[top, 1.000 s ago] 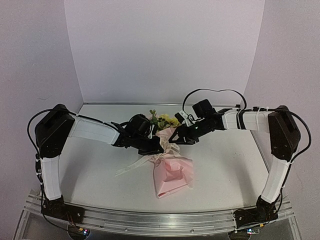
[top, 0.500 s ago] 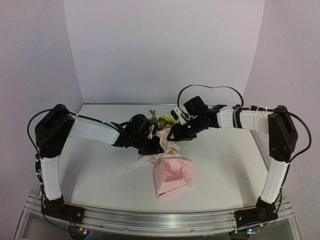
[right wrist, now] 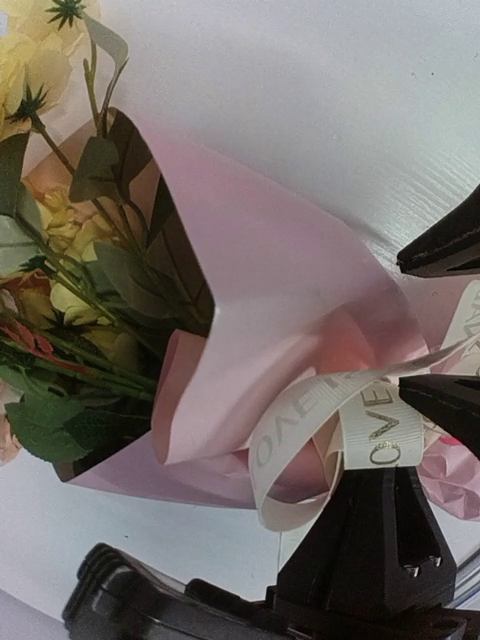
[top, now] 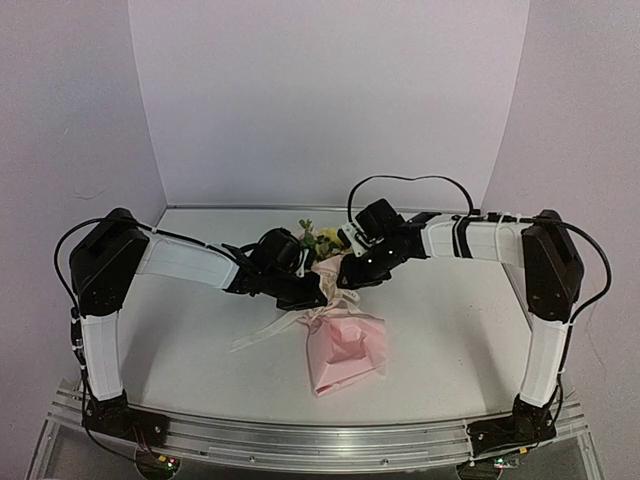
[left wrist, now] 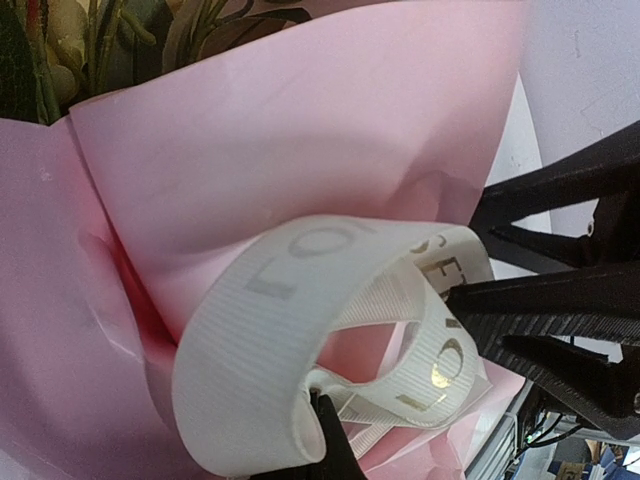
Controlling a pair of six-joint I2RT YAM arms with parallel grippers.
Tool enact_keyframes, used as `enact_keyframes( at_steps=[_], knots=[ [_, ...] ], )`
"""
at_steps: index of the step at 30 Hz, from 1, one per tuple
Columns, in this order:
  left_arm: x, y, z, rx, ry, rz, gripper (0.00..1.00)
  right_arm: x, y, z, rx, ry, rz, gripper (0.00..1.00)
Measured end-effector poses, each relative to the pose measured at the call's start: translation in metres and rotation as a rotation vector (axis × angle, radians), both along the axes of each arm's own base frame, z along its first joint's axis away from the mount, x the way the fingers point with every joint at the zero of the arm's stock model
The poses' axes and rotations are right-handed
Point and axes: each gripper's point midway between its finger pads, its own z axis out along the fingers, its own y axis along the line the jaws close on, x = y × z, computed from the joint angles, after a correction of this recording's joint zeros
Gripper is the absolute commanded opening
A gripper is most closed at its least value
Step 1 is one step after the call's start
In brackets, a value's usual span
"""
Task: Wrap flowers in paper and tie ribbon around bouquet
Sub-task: Cross the half-tied ribbon over the folded bouquet.
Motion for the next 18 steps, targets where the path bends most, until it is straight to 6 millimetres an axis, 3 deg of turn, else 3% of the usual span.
enact_keyframes(
  at_steps=[10,14,18],
  knots=[
    [-0.002,0.002,0.001,0.007,0.006,0.000,0.00,-0.003,-0.002,-0.002,-0.034,-0.017,-0.015,0.02],
    [-0.004,0.004,0.005,0.012,0.010,0.000,0.00,-0.009,-0.014,0.005,-0.047,-0.031,-0.035,0.00],
    [-0.006,0.007,0.015,0.008,0.007,-0.001,0.00,-0.015,-0.024,0.027,-0.027,-0.073,-0.057,0.00]
  ],
)
